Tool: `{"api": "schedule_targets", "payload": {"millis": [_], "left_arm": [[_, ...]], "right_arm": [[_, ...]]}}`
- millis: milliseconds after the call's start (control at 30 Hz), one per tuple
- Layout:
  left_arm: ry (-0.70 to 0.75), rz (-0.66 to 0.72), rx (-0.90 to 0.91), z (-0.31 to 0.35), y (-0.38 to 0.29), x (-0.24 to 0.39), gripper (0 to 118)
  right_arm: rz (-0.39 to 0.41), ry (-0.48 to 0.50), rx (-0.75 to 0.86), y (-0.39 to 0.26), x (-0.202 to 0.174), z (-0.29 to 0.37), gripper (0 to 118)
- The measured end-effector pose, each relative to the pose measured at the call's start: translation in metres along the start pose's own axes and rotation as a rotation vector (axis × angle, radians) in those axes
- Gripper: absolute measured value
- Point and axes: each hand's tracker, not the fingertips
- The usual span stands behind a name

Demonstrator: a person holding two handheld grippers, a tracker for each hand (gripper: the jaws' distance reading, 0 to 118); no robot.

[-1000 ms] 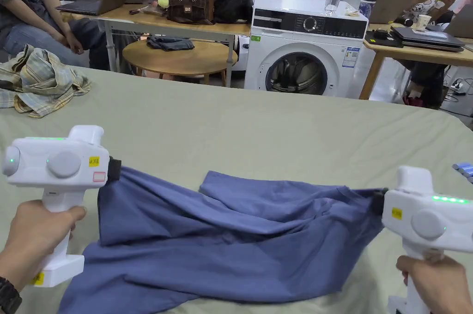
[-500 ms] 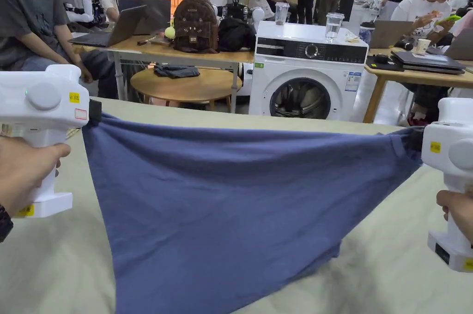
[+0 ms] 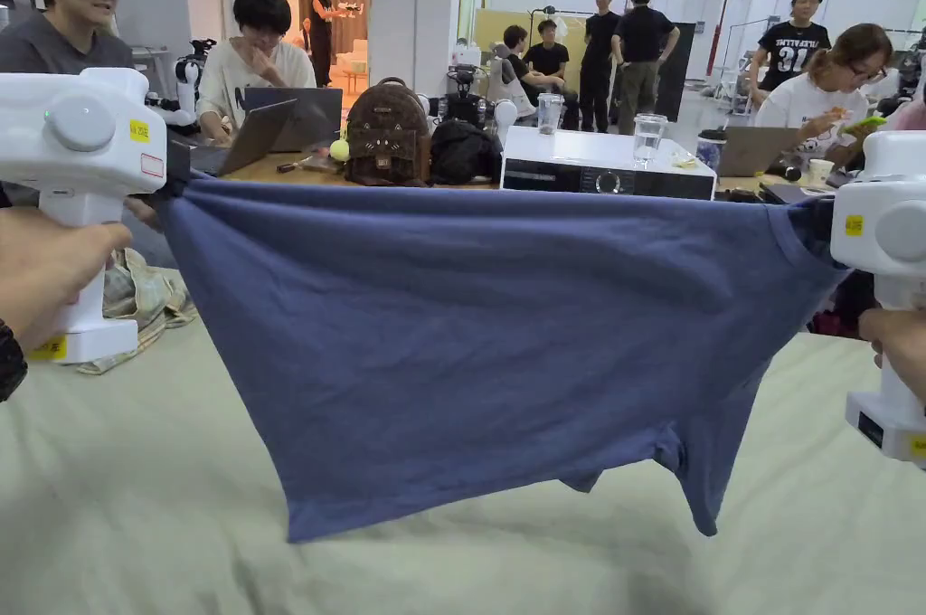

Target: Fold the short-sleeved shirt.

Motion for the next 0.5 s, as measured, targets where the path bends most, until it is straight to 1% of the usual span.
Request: {"api": "schedule_targets", "payload": {"millis": [100,200,367,500], "left_arm": [[0.004,-0.012,0.005,-0.003,0.0,0.003,2],[0.008,-0.022,-0.001,-0.006,-0.011,0.006,2],[0.01,-0.023,-0.036,-0.014,-0.053,0.003,2],[-0.006,-0.02,-0.077,-0.011,-0.099,-0.002,2]], "right_arm": [[-0.005,-0.005,0.005,0.001,-0.003,-0.005,0],[-0.012,-0.012,0.002,-0.013,-0.005,-0.007,0],[-0.002,-0.011,-0.047,-0.055,-0.005,-0.006,0],[0.026,-0.012,-0.097,-0.094,-0.004,0.007,0]]}}
